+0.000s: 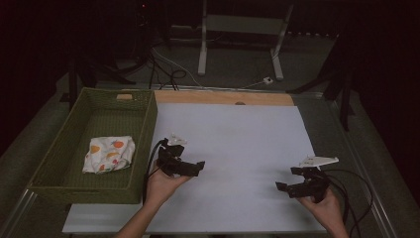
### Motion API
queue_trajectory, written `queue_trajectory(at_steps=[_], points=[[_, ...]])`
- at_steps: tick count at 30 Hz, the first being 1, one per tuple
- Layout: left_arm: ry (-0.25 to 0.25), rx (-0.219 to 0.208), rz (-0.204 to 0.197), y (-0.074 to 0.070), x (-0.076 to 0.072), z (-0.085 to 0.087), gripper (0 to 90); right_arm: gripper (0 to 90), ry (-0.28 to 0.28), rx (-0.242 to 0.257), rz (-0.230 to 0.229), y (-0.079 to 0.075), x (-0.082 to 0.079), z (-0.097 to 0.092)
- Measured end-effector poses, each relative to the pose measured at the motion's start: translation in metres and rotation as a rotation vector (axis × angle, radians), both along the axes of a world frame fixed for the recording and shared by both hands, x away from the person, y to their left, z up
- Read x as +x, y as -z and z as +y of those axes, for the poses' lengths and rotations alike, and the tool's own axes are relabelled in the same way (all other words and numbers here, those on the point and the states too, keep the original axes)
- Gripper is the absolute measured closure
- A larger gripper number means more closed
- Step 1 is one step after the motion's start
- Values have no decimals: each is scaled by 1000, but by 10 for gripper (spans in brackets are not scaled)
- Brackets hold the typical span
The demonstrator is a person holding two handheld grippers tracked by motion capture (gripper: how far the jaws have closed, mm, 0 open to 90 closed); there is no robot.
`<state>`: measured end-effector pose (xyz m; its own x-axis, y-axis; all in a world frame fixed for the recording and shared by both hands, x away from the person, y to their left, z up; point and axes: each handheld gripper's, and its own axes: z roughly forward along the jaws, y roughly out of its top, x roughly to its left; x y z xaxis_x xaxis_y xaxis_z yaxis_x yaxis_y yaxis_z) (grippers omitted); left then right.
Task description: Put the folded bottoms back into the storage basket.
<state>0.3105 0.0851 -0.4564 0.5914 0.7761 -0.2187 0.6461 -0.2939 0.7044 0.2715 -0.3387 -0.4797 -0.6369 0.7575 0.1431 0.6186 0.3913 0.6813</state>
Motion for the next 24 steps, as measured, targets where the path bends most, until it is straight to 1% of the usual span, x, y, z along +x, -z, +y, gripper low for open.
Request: queue_trajectory(at_steps=[7,13,14,19,24], points=[[4,7,2,7,-3,-1,5,95,0,-2,3,1,-2,0],[0,13,12,16,-7,-2,4,95,-4,1,12,2,-3,0],[1,6,18,18,-8,-2,4,95,-10,-7,8,3,-4,0],[7,10,24,24,-10,-4,4,95,-9,-8,12,4,-5,-1],[8,1,28,31,-14,-6,4,95,-11,-11,18,6,-5,0]])
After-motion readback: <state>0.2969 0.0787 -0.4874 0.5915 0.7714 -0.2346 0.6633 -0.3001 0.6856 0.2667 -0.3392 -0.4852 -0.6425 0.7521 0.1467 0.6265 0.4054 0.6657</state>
